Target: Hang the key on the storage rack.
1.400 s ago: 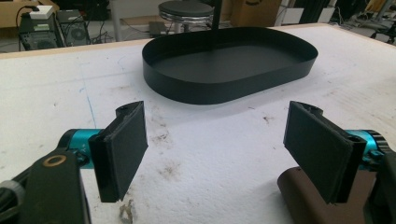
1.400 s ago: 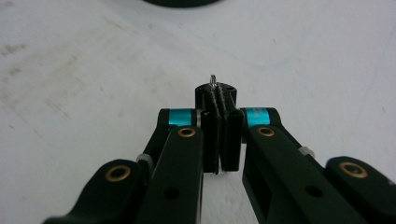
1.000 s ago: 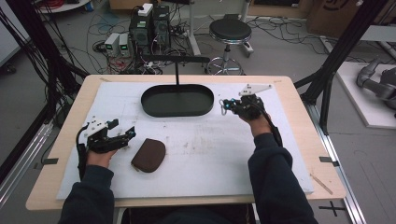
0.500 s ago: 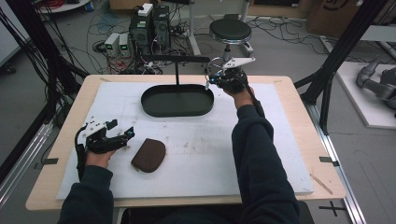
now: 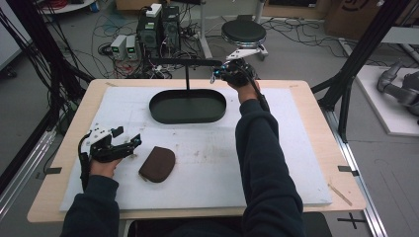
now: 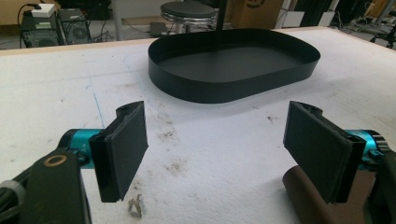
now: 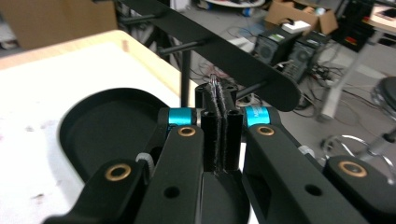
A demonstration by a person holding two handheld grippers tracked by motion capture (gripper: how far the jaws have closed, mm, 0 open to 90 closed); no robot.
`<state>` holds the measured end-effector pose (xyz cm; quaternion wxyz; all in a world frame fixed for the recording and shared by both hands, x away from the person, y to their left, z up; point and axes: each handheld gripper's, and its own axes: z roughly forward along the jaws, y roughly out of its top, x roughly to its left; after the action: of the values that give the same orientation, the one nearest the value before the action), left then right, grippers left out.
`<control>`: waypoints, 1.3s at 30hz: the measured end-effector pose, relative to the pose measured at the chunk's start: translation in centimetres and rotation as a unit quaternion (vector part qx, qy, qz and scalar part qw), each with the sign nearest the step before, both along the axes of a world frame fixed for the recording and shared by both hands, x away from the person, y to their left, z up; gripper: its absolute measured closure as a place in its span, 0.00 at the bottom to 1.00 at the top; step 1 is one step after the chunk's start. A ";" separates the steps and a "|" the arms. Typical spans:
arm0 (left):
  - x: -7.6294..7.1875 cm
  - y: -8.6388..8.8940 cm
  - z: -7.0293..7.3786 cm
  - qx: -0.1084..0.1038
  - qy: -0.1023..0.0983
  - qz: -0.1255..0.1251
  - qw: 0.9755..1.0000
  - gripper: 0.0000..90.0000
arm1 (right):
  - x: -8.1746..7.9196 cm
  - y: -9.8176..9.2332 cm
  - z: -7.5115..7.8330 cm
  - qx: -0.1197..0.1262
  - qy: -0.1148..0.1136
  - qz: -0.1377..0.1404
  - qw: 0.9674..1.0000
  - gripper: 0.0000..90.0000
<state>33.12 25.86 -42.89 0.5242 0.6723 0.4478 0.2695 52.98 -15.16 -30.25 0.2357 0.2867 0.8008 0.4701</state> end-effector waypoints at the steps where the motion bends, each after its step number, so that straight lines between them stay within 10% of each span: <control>1: 0.0 0.0 0.0 -0.001 0.000 0.001 1.000 0.24 | 0.0 0.0 0.0 0.000 0.000 0.000 1.000 1.00; 15: -0.1 0.1 0.0 0.000 -0.002 0.001 1.000 0.24 | 1.3 -0.1 -0.7 0.021 -0.002 -0.050 0.999 0.98; 17: -0.1 0.1 0.0 0.000 -0.002 0.001 1.000 0.24 | 1.2 0.0 -0.8 0.035 -0.006 -0.077 0.996 0.81; 23: -0.1 0.2 0.0 0.000 -0.002 0.002 1.000 0.24 | 0.7 -0.6 -0.2 0.041 0.001 -0.083 0.996 0.72; 30: -0.1 0.2 0.2 -0.008 -0.001 -0.007 1.000 0.24 | -2.3 -4.6 0.6 0.023 -0.009 -0.093 0.995 0.50; 32: -0.1 0.3 0.4 -0.020 0.001 -0.016 1.000 0.24 | -3.7 -7.0 0.3 0.012 0.034 -0.094 0.995 0.38; 39: 0.1 0.4 0.9 -0.028 -0.009 -0.026 0.999 0.24 | -9.3 -12.2 -1.9 -0.031 0.051 -0.091 0.994 0.28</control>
<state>33.23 26.28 -41.99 0.5537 0.6660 0.4333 0.2492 43.70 -27.35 -32.17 0.2454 0.3749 0.7963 0.4064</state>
